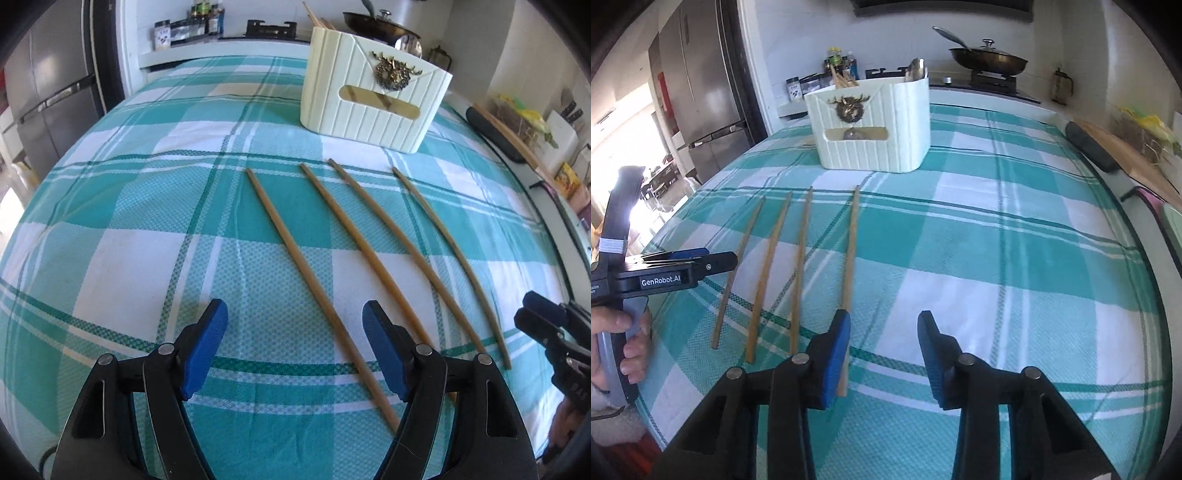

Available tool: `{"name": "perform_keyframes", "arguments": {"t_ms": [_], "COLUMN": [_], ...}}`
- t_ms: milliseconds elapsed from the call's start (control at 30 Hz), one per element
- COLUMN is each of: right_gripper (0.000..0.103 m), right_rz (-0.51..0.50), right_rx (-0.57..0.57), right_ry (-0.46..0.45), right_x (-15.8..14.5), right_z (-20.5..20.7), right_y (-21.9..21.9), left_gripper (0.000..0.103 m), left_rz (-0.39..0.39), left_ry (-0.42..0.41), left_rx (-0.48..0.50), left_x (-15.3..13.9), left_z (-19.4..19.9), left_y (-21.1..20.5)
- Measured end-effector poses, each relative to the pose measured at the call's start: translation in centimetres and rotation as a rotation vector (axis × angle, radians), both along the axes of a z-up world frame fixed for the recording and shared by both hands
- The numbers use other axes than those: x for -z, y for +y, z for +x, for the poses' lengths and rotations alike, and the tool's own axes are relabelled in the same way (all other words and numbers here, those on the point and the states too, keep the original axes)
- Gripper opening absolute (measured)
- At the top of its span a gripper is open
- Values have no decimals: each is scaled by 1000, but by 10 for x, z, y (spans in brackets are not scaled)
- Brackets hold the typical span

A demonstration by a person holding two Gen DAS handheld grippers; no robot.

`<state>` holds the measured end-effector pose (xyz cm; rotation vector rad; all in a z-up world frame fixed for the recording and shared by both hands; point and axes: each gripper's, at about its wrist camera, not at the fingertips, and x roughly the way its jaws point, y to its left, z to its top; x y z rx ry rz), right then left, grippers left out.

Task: Organize utensils

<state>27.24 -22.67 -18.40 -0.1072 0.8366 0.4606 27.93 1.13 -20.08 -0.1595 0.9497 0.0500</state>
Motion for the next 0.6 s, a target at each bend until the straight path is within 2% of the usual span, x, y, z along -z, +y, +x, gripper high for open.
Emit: {"name": "perform_keyframes", "arguments": {"t_ms": [33,200,233,267,300,333,400,433,600], "right_gripper": [31,28,20,15,10,7,7,7,7], "right_rz": [-5,-51,-65,-82,-98,-113,-111,-106,-101], "right_rx": [-15,-82,-87,-91,-90,-83,-46,-17,99], "right_ry": [12,42,50,58,45,33,31,32,33], "right_x": [2,12,15,18,19,19,19,19,19], "right_z": [2,7,9,10,9,9,10,10,6], "right_y": [6,30,33,36,38,38,33,28,-4], "left_gripper": [77,76,74,64,47,38,14,11,10], "left_rz": [20,93,106,108,111,118,129,128,116], "left_ry": [2,1,-5,-14,-20,-24,-24,-24,-16], "left_rx": [6,28,40,55,70,88,111,120,150], "left_x": [1,4,4,4,2,1,0,0,-1], "left_z": [0,-1,-2,-4,-6,-7,-8,-10,-22], "left_y": [-2,-11,-13,-14,-15,-16,-16,-14,6]}}
